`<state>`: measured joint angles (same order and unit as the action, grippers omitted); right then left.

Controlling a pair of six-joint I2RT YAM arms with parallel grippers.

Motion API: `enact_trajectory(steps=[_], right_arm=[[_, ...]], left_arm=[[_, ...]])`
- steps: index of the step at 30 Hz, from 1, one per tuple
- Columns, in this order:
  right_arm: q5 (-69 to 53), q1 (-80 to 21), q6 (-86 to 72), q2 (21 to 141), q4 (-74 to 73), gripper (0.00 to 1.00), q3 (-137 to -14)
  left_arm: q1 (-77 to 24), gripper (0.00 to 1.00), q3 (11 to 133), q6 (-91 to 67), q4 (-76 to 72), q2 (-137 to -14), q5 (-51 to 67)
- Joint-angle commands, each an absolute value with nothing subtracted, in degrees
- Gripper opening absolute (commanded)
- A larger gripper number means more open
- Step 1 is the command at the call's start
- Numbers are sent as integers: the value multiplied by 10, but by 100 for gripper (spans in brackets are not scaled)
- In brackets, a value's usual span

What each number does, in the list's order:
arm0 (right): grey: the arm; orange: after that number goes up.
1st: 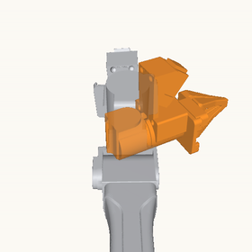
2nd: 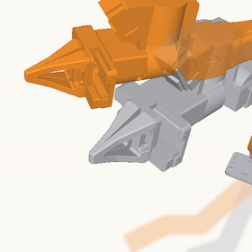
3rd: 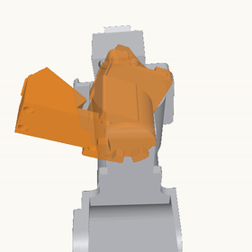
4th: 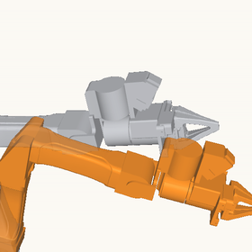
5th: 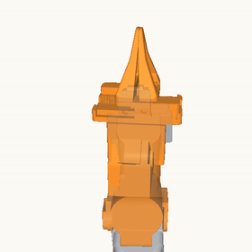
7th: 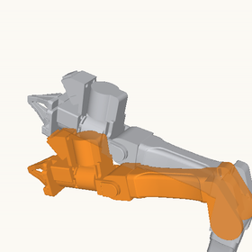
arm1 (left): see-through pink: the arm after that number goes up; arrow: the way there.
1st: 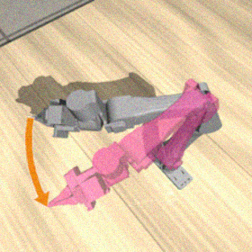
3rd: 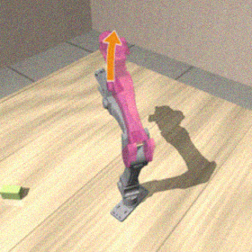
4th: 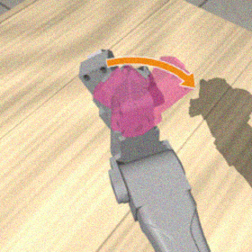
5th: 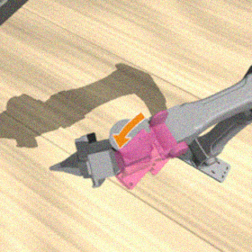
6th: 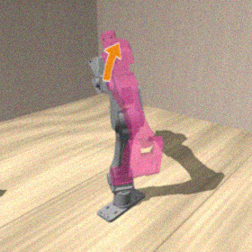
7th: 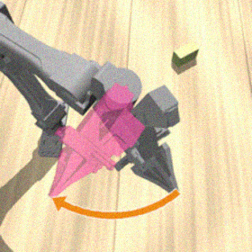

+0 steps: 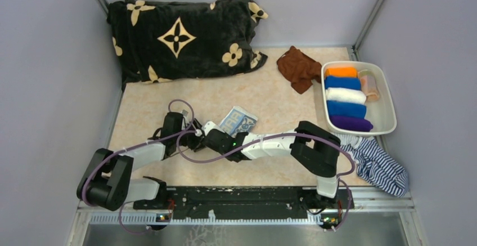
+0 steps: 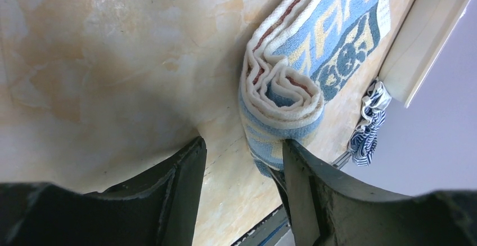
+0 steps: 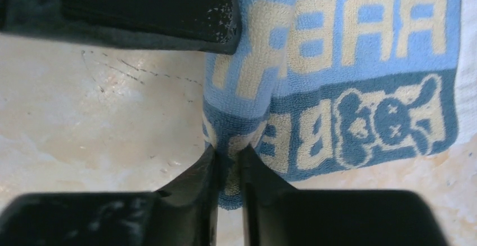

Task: Roll the towels
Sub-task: Roll the towel at the center of the board.

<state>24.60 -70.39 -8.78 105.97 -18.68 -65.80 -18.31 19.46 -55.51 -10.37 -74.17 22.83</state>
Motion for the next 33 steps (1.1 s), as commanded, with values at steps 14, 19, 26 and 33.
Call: enact_trajectory(steps=[14, 19, 26, 33], right_arm=[[-283, -563, -121, 1015, -93, 0, -636], [-422, -507, -169, 1058, -40, 0, -625], [-512, -461, -234, 1120, 38, 0, -600], [-529, -432, -262, 1170, 72, 0, -586]], left_arm=[[-185, 65, 165, -536, 26, -591, 182], [-184, 65, 168, -532, 31, -586, 176], [-185, 65, 199, -522, -6, -659, 186], [-185, 65, 211, -518, -34, -712, 191]])
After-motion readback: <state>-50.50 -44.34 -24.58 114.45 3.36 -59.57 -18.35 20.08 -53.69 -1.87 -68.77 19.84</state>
